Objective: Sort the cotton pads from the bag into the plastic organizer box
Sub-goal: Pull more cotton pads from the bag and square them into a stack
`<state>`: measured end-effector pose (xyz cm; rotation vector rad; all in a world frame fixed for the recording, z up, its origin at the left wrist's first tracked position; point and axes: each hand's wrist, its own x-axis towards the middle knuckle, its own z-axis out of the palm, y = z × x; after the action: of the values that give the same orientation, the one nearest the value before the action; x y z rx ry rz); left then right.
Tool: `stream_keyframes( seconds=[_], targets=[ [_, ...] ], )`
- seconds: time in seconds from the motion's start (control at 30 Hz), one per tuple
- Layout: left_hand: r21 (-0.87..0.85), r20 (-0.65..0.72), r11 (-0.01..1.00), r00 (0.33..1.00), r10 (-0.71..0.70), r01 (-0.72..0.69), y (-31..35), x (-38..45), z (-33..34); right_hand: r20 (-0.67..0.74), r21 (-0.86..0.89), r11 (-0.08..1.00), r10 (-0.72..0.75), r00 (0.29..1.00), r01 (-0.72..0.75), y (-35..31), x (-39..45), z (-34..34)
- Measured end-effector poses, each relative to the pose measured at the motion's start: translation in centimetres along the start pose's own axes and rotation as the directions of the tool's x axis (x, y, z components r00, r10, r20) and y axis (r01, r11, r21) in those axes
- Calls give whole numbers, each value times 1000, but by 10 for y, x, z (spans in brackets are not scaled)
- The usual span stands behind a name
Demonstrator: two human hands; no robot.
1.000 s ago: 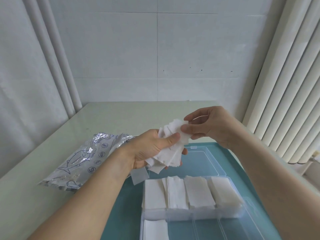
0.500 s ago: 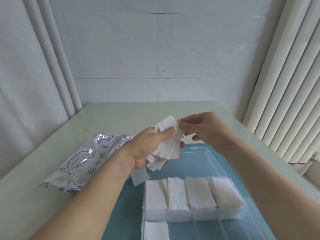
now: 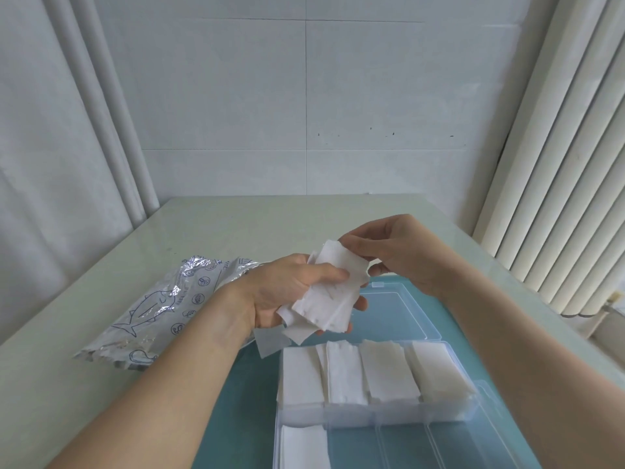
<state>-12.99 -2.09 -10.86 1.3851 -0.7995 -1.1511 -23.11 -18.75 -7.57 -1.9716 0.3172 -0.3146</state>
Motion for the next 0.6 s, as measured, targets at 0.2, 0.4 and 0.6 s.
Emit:
stream_keyframes(
  seconds=[0.2, 0.4, 0.6],
  targets=[
    [-43, -15, 999, 1000, 15, -15, 3, -2, 4, 139, -62, 995, 80, 987, -72, 3, -1, -2],
    [-94, -61, 993, 996, 65, -71, 2, -1, 0, -124, 97, 995, 22, 992, -10, 5, 4, -4],
    [-279, -383, 929, 915, 125, -243, 2, 9, 2, -136, 298, 950, 136, 981, -90, 1, 2, -9]
  ],
)
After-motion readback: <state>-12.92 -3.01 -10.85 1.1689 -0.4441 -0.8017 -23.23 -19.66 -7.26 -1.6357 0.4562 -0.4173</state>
